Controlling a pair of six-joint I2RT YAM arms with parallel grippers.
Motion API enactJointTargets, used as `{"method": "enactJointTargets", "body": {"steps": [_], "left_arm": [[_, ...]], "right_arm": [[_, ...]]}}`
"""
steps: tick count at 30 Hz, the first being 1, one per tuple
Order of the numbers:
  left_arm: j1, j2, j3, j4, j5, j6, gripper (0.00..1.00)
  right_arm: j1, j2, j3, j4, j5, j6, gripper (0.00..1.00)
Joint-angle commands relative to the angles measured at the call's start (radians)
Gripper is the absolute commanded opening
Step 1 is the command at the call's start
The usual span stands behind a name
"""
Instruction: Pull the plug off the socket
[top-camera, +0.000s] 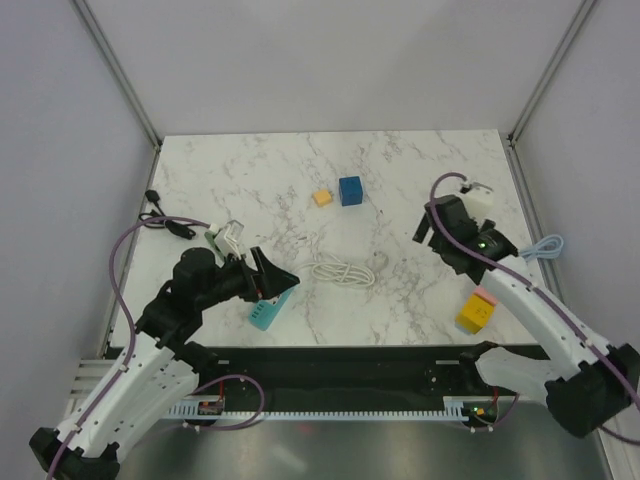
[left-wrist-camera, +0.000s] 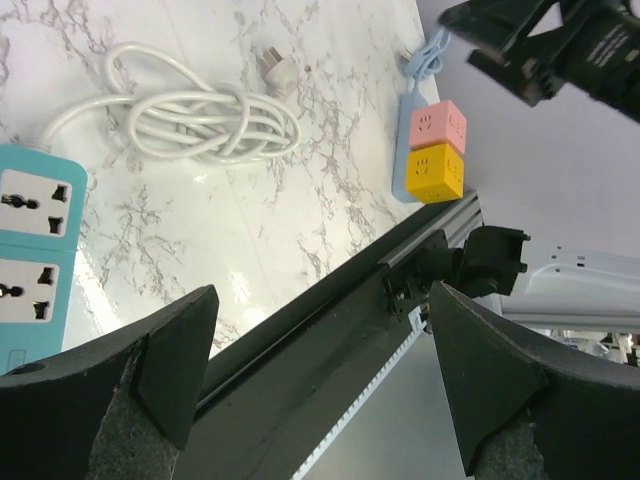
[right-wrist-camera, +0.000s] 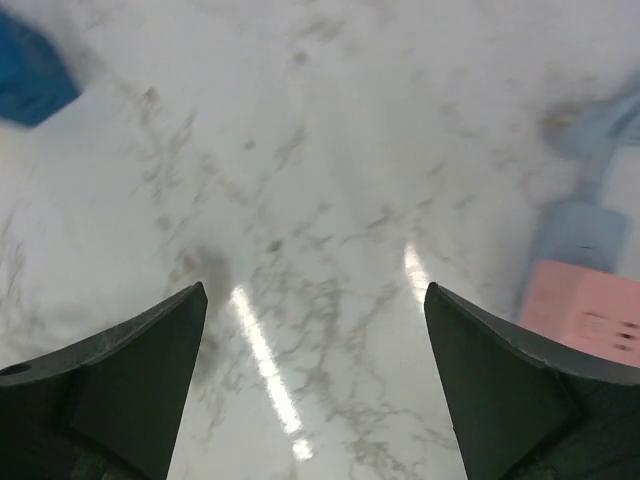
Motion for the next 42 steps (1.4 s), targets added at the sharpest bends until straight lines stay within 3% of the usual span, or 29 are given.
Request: {"method": "enactJointTargets", "body": {"steps": [1,5,11,19,26,34,36,38,42], "left_arm": [[-0.002,-0.002,0.021,0.012,0.077,0.025,0.93],[-0.004,-0.016,0.011,0.018,0.094,0.031,0.93],[-0.002,-0.031,-0.012,0.018,0.118,0.033,0.93],[-0.002,-0.016,-0.015,0.040,0.129,0.036,0.93],[-0.002,0.030,-0.012,0.070,0.157,0.030,0.93],[-0.002,0.070,-0.016,0.126,0.227,0.016,0.92],[-0.002,0.076,-0.022,0.141,0.244,0.010,0.92],[-0.002,0.079,-0.032,0.153,0.255,0.007,0.91],[-0.002,0.085,-0.035,0.173,0.267,0.000,0.91]], "right_arm": [[-0.160,-0.121,-0.024,-0.203,0.110,-0.022,0.98],[-0.452,-0.132,-0.039,-0.214,0.026,-0.105,0.98],[-0.628,-0.101,-0.078,-0.202,-0.045,-0.166,0.98],[-0.660,-0.017,-0.141,-0.152,-0.201,-0.128,0.98],[-0.660,-0.017,-0.197,-0.119,-0.215,-0.097,0.98],[-0.659,-0.025,-0.231,-0.071,-0.235,-0.101,0.83],[-0.657,-0.025,-0.234,-0.066,-0.238,-0.104,0.75],[-0.659,-0.025,-0.236,-0.062,-0.240,-0.104,0.74],[-0.659,-0.028,-0.240,-0.057,-0.264,-0.113,0.57]]}}
